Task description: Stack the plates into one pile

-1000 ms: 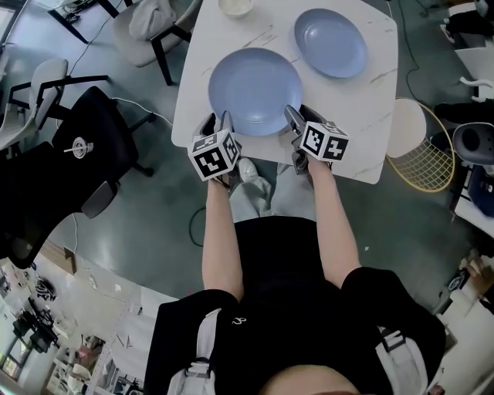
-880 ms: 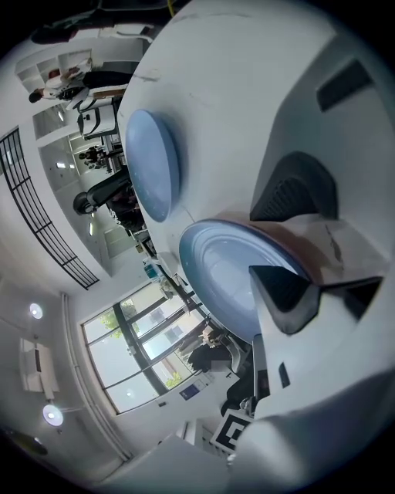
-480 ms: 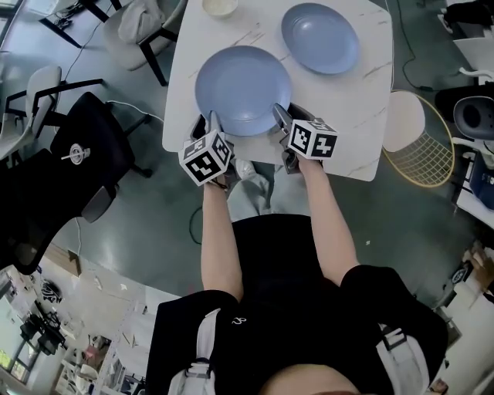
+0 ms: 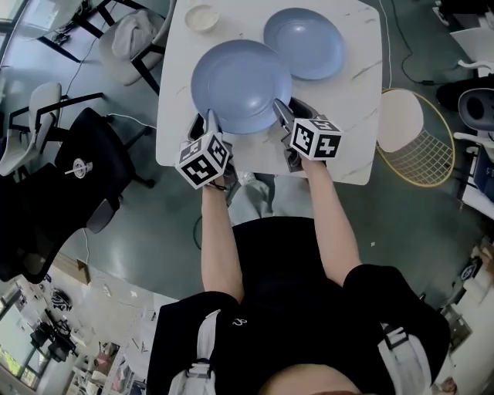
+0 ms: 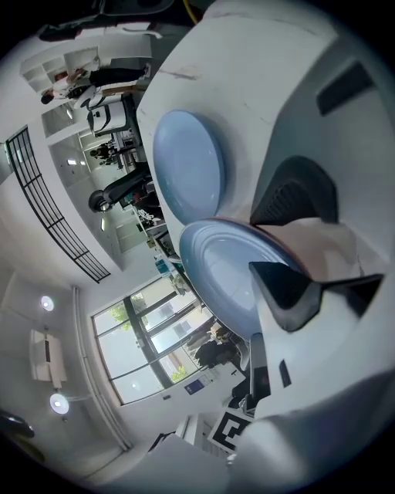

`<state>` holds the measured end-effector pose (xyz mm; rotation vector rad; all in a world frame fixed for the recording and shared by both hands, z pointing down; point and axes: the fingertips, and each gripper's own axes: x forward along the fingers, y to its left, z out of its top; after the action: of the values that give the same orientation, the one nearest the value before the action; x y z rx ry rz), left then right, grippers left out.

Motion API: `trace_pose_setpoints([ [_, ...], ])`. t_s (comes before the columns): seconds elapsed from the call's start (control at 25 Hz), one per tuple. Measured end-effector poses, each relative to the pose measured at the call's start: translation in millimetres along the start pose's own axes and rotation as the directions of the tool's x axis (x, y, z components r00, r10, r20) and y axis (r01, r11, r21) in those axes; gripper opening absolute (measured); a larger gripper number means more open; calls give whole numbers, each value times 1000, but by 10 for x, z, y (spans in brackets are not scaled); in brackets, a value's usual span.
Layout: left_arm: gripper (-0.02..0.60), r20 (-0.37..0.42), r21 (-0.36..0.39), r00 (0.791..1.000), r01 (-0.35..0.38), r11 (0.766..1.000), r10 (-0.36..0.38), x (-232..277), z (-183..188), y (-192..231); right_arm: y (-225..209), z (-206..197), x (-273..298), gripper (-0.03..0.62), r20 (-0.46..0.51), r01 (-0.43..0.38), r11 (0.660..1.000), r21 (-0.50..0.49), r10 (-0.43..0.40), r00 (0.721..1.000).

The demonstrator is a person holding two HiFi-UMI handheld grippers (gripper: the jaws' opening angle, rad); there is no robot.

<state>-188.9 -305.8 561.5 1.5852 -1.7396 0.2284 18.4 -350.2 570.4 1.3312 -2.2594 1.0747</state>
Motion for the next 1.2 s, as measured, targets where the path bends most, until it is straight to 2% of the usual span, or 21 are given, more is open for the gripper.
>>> trace_pose_setpoints([
  [0.44, 123, -7, 68, 996, 86, 994, -86, 416, 187, -863, -705, 483, -232, 156, 73, 66, 996, 54, -70, 995],
  [0.68, 132, -30, 172, 995, 96, 980, -93, 676, 205, -1326, -1142, 695, -295, 152, 91, 103, 992, 76, -109, 990],
  [0.96, 133, -58, 170, 992, 122, 978, -114, 1019, 236, -1661, -1528, 918, -229, 153, 81, 119, 989, 88, -126, 989],
  [1.2, 135, -85, 187, 991, 119, 975, -105, 1301, 269, -1778, -1744, 998, -57, 160, 65, 109, 989, 96, -116, 991],
])
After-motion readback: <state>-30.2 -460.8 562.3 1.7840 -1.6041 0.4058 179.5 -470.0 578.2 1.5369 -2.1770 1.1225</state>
